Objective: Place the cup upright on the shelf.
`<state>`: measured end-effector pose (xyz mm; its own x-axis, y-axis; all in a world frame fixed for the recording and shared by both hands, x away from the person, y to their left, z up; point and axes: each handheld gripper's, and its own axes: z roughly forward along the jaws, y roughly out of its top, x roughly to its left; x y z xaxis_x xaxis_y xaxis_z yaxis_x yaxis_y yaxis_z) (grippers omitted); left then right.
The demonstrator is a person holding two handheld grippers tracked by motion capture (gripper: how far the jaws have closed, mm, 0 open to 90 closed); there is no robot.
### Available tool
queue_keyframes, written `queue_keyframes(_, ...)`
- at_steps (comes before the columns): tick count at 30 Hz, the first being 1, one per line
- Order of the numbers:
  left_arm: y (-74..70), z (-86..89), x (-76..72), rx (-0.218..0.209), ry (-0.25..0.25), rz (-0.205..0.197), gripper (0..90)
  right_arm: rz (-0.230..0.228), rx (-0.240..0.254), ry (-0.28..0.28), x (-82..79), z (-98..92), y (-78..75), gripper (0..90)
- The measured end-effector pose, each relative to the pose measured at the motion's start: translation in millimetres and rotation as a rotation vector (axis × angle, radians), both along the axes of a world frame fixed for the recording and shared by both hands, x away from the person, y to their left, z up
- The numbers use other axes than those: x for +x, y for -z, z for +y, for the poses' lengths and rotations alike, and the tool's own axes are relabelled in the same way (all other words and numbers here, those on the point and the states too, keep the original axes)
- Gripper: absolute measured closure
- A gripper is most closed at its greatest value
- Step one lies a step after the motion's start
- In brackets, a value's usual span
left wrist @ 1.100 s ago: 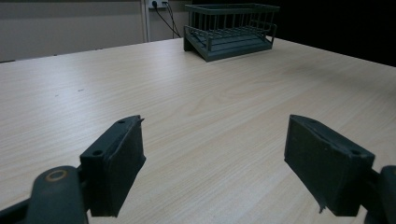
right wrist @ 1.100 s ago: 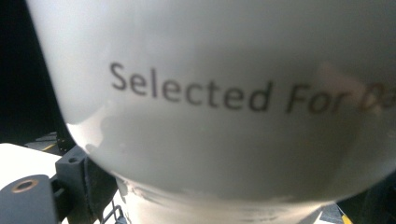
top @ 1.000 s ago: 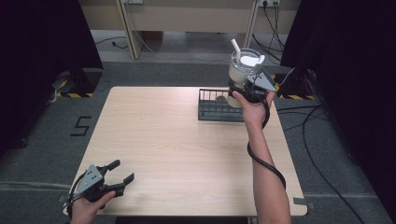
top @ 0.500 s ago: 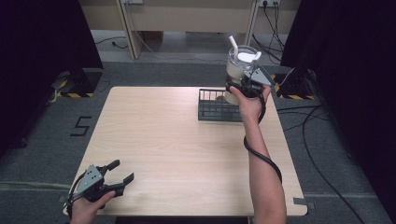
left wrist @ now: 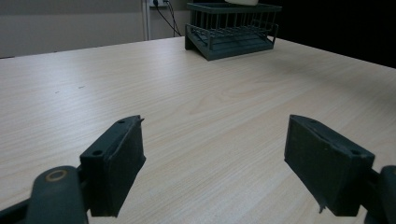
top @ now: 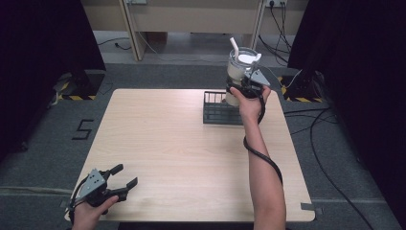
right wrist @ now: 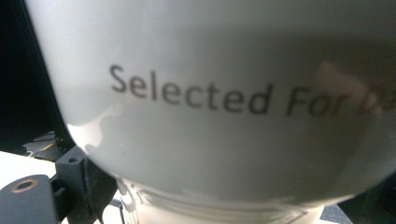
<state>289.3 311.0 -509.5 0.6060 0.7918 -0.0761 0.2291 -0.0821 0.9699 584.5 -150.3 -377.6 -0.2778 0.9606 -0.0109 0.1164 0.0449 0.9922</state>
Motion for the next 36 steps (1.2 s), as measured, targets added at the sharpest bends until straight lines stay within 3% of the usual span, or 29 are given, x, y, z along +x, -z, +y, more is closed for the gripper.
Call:
queue_keyframes(3, 0.3, -0.5, -1.0, -0.012, -0.006, 0.016, 19.0, 0.007, -0.003, 0.001, 3.6, 2.3, 3.9, 9.9)
queue_keyframes(7, -0.3, 0.2, 0.3, 0.005, -0.003, -0.007, 19.0, 0.017, 0.001, 0.0, 6.8, 4.6, 9.4, 9.9)
queue_keyframes(36, -0.7, -0.2, -0.4, 0.01, 0.001, -0.008, 19.0, 0.085, -0.027, 0.005, 16.2, 10.6, 46.6, 9.7)
